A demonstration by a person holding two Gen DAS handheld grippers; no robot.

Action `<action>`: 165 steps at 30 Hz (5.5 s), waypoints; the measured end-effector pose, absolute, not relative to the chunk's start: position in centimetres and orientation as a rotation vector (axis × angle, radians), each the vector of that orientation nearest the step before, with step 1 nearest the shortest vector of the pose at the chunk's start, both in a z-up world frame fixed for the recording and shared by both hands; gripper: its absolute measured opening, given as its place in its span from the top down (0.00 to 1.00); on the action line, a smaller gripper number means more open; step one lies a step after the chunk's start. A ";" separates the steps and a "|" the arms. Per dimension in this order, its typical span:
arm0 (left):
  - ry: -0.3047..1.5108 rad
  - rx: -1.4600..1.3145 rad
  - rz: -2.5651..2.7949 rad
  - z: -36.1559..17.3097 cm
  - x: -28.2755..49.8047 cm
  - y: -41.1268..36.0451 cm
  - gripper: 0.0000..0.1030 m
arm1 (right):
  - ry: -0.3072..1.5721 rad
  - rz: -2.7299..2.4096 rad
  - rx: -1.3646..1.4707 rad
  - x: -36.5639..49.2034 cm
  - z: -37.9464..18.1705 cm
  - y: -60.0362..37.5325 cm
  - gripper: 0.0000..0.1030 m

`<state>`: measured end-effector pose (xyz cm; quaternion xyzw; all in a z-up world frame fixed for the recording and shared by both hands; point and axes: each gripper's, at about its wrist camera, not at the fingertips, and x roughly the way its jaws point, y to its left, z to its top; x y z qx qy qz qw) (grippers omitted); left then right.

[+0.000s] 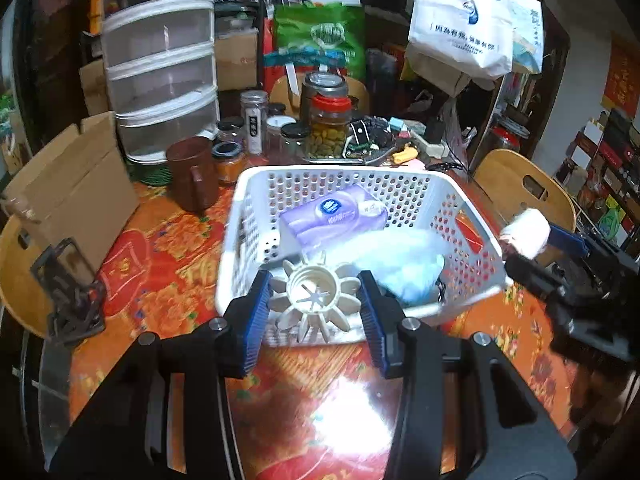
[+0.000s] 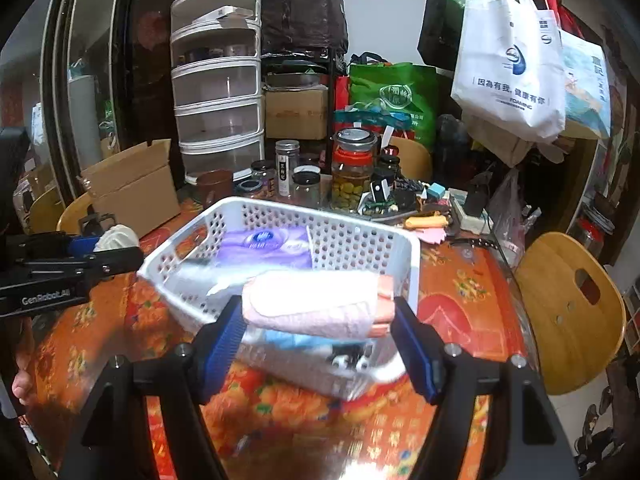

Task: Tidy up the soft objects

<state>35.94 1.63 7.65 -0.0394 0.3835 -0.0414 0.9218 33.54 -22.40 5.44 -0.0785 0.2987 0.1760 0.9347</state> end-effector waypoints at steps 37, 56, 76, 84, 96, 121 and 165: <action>0.692 0.028 -0.053 4.3 28.7 1.2 0.00 | 0.606 0.353 -0.073 29.9 2.7 -25.0 0.02; 0.620 -0.063 0.010 7.0 10.8 0.0 0.00 | 0.589 0.239 -0.072 13.4 2.4 -27.6 0.02; 0.653 -0.061 -0.033 6.5 11.8 -1.4 0.00 | 0.618 0.243 -0.041 13.6 2.5 -27.8 0.02; 0.653 -0.062 -0.030 6.4 11.8 -1.3 0.00 | 0.614 0.243 -0.052 13.4 2.5 -27.5 0.02; 0.654 -0.055 -0.026 6.1 11.6 -1.1 0.00 | 0.614 0.242 -0.052 13.2 2.6 -27.6 0.02; 0.669 -0.056 -0.037 5.6 11.8 -1.4 0.00 | 0.606 0.251 -0.036 12.9 3.1 -28.2 0.02; 0.688 -0.062 -0.053 4.8 11.6 -1.5 0.00 | 0.623 0.259 -0.048 12.8 2.2 -27.9 0.02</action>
